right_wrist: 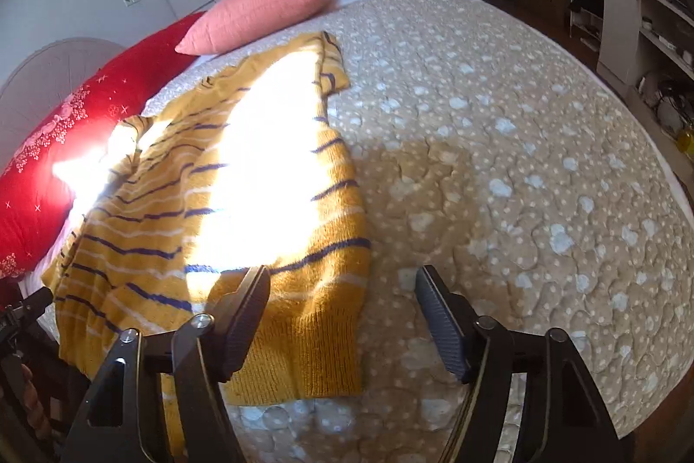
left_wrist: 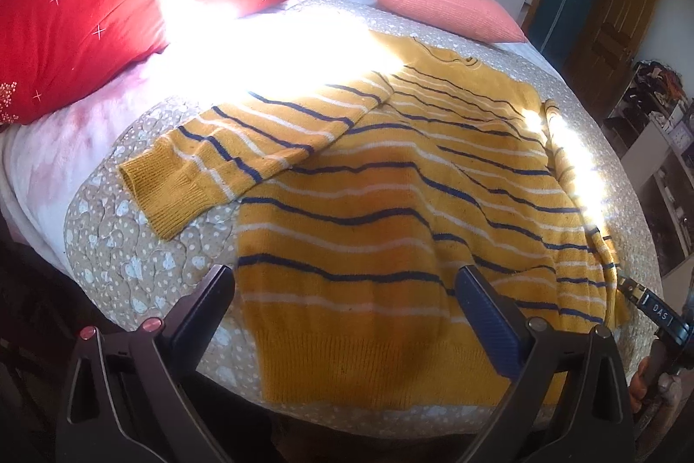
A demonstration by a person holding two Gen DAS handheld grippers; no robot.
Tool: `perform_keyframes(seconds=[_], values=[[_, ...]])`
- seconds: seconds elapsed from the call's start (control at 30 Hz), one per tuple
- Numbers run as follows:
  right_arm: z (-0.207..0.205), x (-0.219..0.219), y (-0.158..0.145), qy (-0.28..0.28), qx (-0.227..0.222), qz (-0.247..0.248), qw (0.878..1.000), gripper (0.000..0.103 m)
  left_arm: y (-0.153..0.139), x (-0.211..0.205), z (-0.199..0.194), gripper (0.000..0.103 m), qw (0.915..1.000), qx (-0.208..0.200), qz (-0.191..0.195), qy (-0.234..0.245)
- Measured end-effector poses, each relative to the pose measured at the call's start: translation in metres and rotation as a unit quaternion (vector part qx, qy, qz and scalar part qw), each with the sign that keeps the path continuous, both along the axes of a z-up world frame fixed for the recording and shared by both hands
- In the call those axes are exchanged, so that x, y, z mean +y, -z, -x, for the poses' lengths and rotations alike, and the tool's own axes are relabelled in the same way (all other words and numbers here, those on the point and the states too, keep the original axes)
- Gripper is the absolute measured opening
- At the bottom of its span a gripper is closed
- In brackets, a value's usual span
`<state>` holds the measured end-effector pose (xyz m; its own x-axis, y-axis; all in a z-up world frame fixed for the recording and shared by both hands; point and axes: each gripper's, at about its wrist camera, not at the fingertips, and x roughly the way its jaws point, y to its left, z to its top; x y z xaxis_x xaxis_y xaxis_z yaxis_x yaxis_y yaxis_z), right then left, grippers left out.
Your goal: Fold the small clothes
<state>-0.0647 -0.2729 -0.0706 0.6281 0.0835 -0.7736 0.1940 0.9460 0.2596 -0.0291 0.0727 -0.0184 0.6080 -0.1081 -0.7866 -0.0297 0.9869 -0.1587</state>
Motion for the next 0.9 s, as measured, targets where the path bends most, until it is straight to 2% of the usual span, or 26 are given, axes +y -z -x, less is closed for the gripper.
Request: perform_keyframes(seconds=[0.03, 0.07, 0.1, 0.13, 0.17, 0.23, 0.37, 0.47, 0.57, 0.6, 0.63, 0.67, 0.7, 0.77, 0.83, 0.9], values=[[-0.001, 0.004, 0.002, 0.0, -0.005, 0.007, 1.0, 0.071, -0.001, 0.002, 0.001, 0.101, 1.0, -0.002, 0.0, -0.002], [-0.003, 0.008, 0.001, -0.004, -0.006, 0.004, 1.0, 0.059, -0.003, 0.004, 0.001, 0.101, 1.0, -0.003, -0.003, -0.004], [-0.008, 0.014, 0.0, -0.012, -0.004, 0.002, 1.0, 0.046, -0.005, 0.007, 0.002, 0.101, 0.9999, -0.005, -0.008, -0.009], [-0.011, 0.018, -0.001, -0.021, 0.0, -0.003, 1.0, 0.016, -0.007, 0.01, 0.002, 0.101, 0.9998, -0.007, -0.011, -0.013], [-0.015, 0.02, -0.003, -0.038, 0.002, -0.023, 0.999, 0.008, -0.01, 0.015, 0.002, 0.101, 0.9997, -0.009, -0.012, -0.019], [-0.014, 0.016, -0.014, -0.048, -0.008, -0.028, 0.998, 0.008, -0.016, 0.025, 0.0, 0.101, 0.9993, -0.012, -0.016, -0.03], [-0.012, -0.03, -0.042, 0.015, -0.022, 0.069, 0.997, 0.008, -0.028, 0.048, -0.006, 0.101, 0.9978, -0.024, -0.035, -0.051], [-0.011, -0.092, -0.053, 0.098, -0.001, 0.134, 0.986, 0.008, -0.03, 0.066, -0.018, 0.101, 0.9968, -0.021, -0.04, -0.065], [-0.016, -0.152, -0.045, 0.18, 0.057, 0.194, 0.963, 0.011, -0.031, 0.083, -0.032, 0.101, 0.9959, -0.021, -0.04, -0.078], [-0.016, -0.168, -0.041, 0.196, 0.08, 0.195, 0.958, 0.012, -0.031, 0.089, -0.036, 0.101, 0.9958, -0.022, -0.039, -0.079], [-0.014, -0.178, -0.038, 0.202, 0.088, 0.177, 0.959, 0.013, -0.03, 0.094, -0.042, 0.101, 0.9958, -0.02, -0.04, -0.08], [-0.007, -0.183, -0.039, 0.204, 0.078, 0.153, 0.964, 0.015, -0.028, 0.098, -0.049, 0.101, 0.9958, -0.017, -0.041, -0.081], [0.0, -0.181, -0.042, 0.204, 0.063, 0.141, 0.967, 0.018, -0.025, 0.101, -0.056, 0.101, 0.9958, -0.012, -0.043, -0.08], [0.011, -0.168, -0.047, 0.198, 0.046, 0.151, 0.967, 0.045, -0.019, 0.108, -0.072, 0.101, 0.9964, -0.001, -0.042, -0.074], [0.019, -0.148, -0.052, 0.185, 0.033, 0.163, 0.968, 0.061, -0.011, 0.114, -0.089, 0.101, 0.9969, 0.013, -0.041, -0.066], [0.027, -0.128, -0.053, 0.171, 0.022, 0.164, 0.971, 0.064, 0.0, 0.121, -0.105, 0.101, 0.9968, 0.026, -0.039, -0.065]])
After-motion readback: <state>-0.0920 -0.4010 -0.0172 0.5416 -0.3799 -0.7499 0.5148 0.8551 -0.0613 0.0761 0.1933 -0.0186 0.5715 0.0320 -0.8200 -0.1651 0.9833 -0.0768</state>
